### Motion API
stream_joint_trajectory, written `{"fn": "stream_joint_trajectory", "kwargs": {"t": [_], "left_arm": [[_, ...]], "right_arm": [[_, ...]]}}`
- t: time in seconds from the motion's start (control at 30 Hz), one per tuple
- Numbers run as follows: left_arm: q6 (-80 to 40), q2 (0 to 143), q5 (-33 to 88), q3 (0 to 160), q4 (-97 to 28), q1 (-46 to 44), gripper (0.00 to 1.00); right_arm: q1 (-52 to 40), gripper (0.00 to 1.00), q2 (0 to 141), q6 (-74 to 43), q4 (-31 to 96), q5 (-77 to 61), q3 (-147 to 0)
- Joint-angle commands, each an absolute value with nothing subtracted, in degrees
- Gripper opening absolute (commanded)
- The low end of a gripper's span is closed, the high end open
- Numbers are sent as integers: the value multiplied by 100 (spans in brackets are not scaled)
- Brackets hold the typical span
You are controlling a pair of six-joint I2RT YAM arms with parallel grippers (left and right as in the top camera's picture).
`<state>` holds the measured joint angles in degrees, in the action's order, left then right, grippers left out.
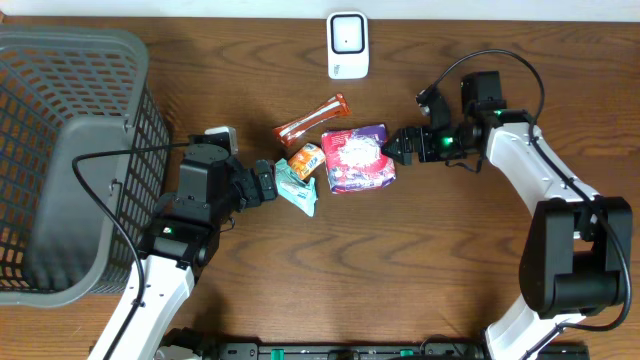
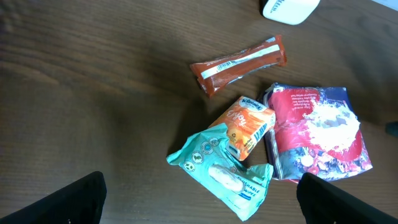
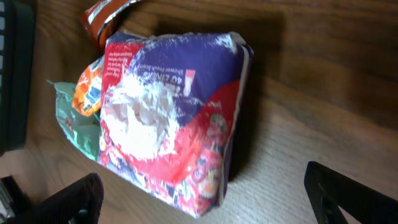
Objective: Scan the item barcode
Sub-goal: 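Grasp the purple tissue pack with the right gripper, then lift the tissue pack toward the white scanner with the right gripper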
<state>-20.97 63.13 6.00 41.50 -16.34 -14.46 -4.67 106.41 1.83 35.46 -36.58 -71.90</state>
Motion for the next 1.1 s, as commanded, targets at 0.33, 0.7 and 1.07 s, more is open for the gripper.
{"fn": "stream_joint_trajectory", "kwargs": {"t": [0.33, 0.7, 1.07], "left_arm": [[-2108, 6333, 528, 4189, -1627, -1426, 98], [-2108, 6333, 528, 4189, -1627, -1426, 98], [-2108, 6333, 528, 4189, -1627, -1426, 98]], "right_arm": [[-648, 84, 11139, -189, 3124, -3553, -7229], [-954, 35, 11636, -189, 2886, -3828, -7234], [-801, 1, 11133, -294, 4392, -2836, -8300]]}}
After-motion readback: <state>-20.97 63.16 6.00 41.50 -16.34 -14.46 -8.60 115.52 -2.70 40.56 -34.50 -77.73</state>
